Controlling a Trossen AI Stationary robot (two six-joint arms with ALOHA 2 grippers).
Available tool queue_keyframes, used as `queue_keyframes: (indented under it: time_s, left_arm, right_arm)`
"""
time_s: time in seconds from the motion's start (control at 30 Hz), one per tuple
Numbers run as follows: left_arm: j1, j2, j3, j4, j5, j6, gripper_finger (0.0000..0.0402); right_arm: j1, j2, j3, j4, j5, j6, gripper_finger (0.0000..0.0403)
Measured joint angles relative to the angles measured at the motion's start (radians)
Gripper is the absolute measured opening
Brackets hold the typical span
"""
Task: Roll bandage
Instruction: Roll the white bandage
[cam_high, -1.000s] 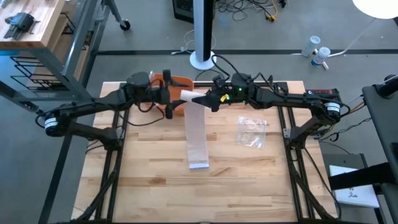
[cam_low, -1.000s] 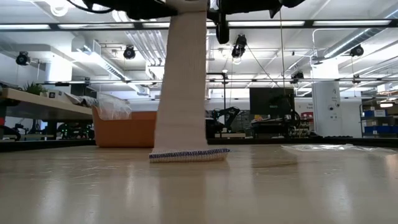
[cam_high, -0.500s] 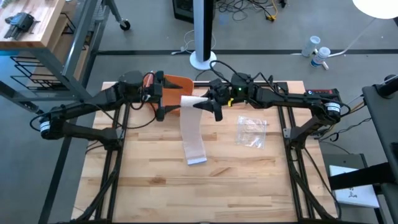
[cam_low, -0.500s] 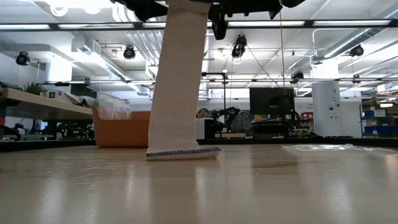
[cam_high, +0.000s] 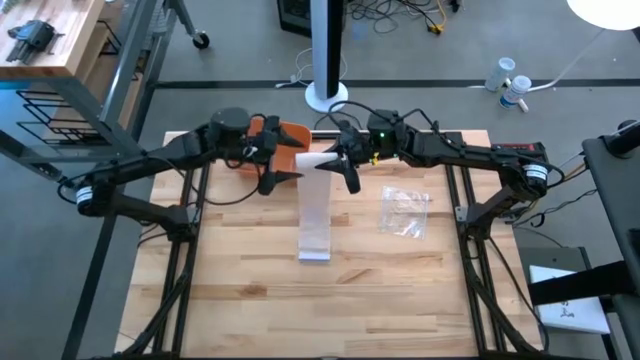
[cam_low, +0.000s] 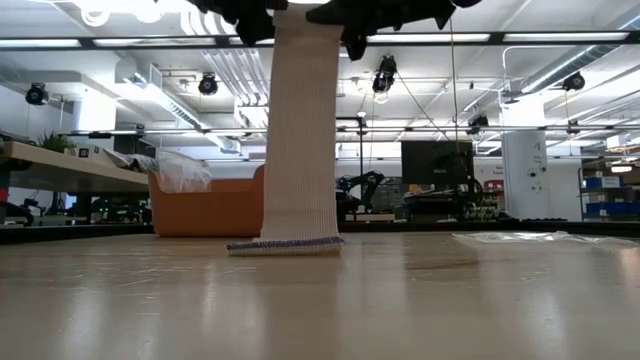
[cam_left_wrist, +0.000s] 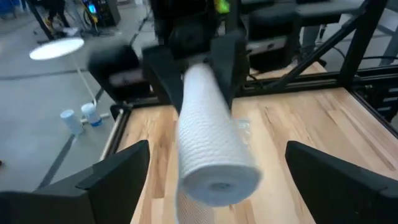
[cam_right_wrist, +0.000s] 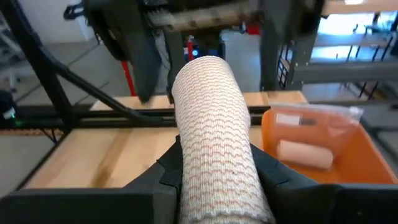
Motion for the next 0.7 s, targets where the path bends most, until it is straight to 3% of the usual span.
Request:
queue_keyframes:
  time_s: [0.4, 0.57, 0.7]
  left_arm:
    - [-0.009, -0.014, 0.008, 0.059, -0.002, -0.009, 0.0386]
    - [-0.013, -0.02, -0.022, 0.072, -0.001, -0.067, 0.0378]
    - [-0.014, -0.058, -0.09, 0.186, 0.002, -0.11, 0.0368]
  right_arm:
    - [0.007, 0.002, 0.019, -0.012, 0.008, -0.18, 0.0095]
    - [0.013, 0.003, 0.019, -0.016, 0.008, -0.215, 0.0092]
    - [0.012, 0.003, 0.019, -0.034, 0.011, -0.225, 0.0094]
